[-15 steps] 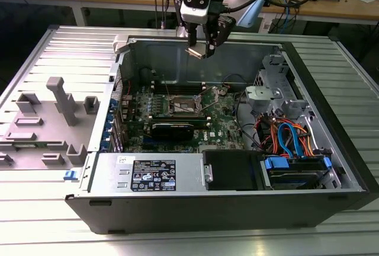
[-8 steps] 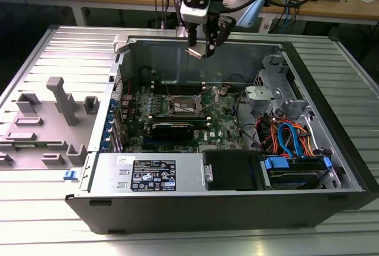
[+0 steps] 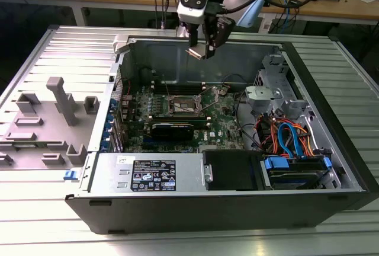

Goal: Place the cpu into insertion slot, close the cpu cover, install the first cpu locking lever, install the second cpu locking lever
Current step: 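Place the cpu into insertion slot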

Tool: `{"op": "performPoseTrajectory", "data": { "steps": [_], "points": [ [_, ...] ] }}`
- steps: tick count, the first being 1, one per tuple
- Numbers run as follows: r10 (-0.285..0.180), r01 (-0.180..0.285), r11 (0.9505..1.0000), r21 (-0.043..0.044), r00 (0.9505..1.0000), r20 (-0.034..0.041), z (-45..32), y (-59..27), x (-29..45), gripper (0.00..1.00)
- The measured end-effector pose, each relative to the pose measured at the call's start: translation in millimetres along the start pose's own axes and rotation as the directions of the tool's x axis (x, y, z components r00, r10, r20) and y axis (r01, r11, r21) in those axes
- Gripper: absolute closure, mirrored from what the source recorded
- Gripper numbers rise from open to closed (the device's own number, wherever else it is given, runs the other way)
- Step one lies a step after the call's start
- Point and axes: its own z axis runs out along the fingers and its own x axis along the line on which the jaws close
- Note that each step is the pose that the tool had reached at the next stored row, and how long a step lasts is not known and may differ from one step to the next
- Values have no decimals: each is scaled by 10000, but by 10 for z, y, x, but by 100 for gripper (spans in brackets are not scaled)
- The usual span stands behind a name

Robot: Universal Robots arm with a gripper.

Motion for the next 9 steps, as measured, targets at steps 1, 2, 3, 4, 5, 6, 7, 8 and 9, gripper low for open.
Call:
{"op": "performPoseTrajectory", "data": {
  "steps": [1, 2, 3, 4, 5, 6, 7, 8, 9],
  "points": [
    [204, -204, 9998, -4, 9998, 18, 1, 0, 0, 46],
    [372, -372, 9993, -8, 9993, 32, 2, -1, 0, 46],
    [390, -390, 9992, -8, 9992, 33, 2, -1, 0, 46],
    [406, -406, 9992, -9, 9992, 35, 3, -1, 0, 46],
    [431, -431, 9991, -9, 9991, 37, 3, -1, 0, 46],
    [453, -453, 9990, -10, 9990, 39, 3, -1, 0, 46],
    [471, -471, 9989, -10, 9989, 40, 3, -1, 0, 46],
    [497, -497, 9988, -11, 9988, 42, 3, -1, 0, 46],
    [514, -514, 9987, -11, 9987, 44, 3, -1, 0, 46]
  ]
}}
